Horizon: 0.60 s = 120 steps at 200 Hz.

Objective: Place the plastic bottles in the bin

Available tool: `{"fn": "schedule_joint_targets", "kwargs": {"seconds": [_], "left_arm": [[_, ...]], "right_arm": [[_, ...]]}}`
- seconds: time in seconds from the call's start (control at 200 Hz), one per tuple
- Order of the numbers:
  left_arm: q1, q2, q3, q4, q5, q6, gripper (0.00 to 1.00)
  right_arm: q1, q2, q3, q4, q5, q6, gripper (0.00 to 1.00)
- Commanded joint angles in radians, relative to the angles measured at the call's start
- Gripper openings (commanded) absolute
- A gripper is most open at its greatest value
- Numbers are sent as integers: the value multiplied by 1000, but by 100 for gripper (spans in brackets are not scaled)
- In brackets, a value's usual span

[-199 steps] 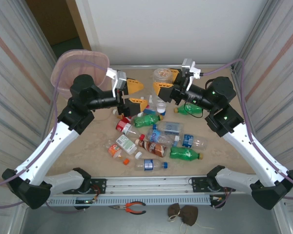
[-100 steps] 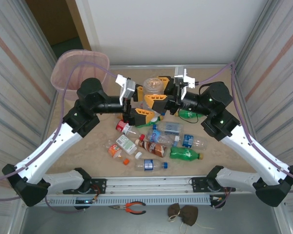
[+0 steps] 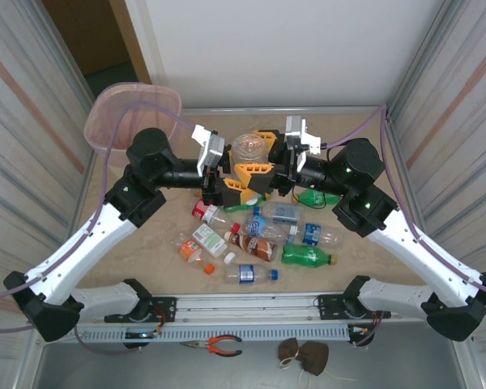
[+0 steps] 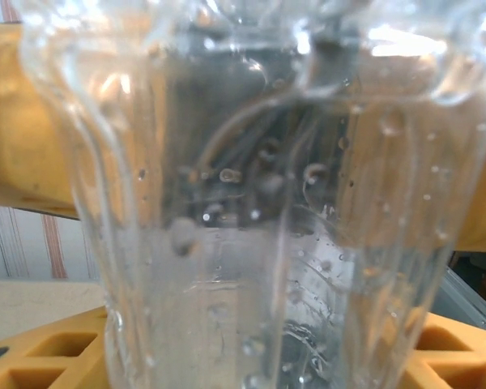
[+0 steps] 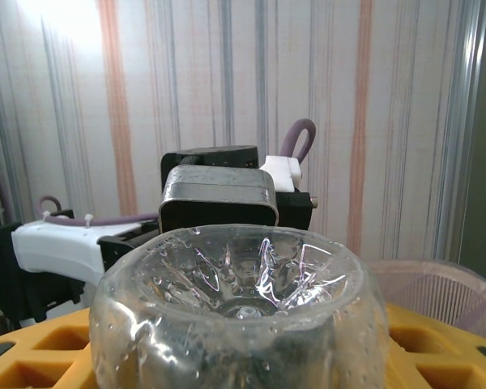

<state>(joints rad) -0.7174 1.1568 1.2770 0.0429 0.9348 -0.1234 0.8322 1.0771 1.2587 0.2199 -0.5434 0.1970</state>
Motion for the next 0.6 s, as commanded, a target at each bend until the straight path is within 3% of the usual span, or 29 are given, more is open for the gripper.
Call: {"fn": "schedule_joint_targets", "kwargs": {"seconds": [0.0, 0.155, 0.346, 0.456, 0.596], "left_arm": [[-5, -9, 27, 13, 14, 9, 56], [-4, -17, 37, -30, -8, 40, 55], [-4, -23, 67, -123, -69, 101, 54], [2, -20, 101, -216, -165, 145, 53], [23, -11, 147, -346, -345, 198, 54]], "right_arm": [[12, -26, 26, -8, 30, -34, 49], [13, -38, 24, -26, 53, -45, 56], [13, -78, 21, -81, 117, -82, 81], [13, -121, 10, -114, 187, -109, 89], [13, -166, 3, -167, 319, -132, 91]]}}
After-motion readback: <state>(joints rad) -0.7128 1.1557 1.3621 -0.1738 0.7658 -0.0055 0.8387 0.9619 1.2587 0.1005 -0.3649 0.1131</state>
